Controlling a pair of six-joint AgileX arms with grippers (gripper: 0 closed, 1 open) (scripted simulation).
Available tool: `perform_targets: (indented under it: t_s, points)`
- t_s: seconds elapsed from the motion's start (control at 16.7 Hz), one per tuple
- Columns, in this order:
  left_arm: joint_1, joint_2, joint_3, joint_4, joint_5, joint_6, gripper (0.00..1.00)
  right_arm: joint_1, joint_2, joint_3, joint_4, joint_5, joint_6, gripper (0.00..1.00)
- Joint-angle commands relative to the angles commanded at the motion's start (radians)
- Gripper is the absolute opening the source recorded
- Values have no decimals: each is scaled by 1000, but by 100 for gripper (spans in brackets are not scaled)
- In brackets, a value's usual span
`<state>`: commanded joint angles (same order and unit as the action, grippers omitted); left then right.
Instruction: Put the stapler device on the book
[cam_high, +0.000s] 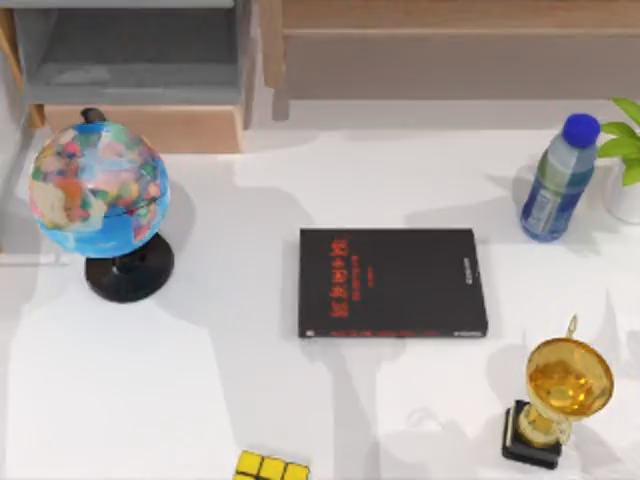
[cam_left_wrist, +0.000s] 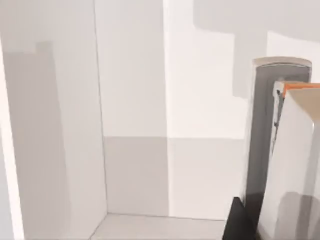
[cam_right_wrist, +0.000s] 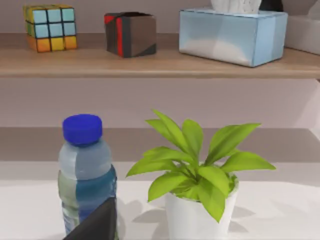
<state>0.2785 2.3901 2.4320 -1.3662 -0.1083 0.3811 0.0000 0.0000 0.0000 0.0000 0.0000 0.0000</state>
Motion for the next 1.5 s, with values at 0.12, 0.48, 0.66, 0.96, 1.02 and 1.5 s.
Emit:
perform_targets:
  t_s: [0.12,0.48,0.66,0.96,1.02,1.5]
  points:
    - [-49,-70,-12,-22,-46,-44,0,0,0,0,0,0,0,100]
    - [-333,-194,-41,-50,-119,-303,0,0,0,0,0,0,0,100]
    - [-536,-181,-52,-32,-116,-544,0,0,0,0,0,0,0,100]
    - [-878,-57,-107,8,-47,-941,0,0,0,0,0,0,0,100]
    - [-935,-28,-120,15,-28,-998,0,0,0,0,0,0,0,100]
    - [-1079,60,-157,35,37,-1139,0,0,0,0,0,0,0,100]
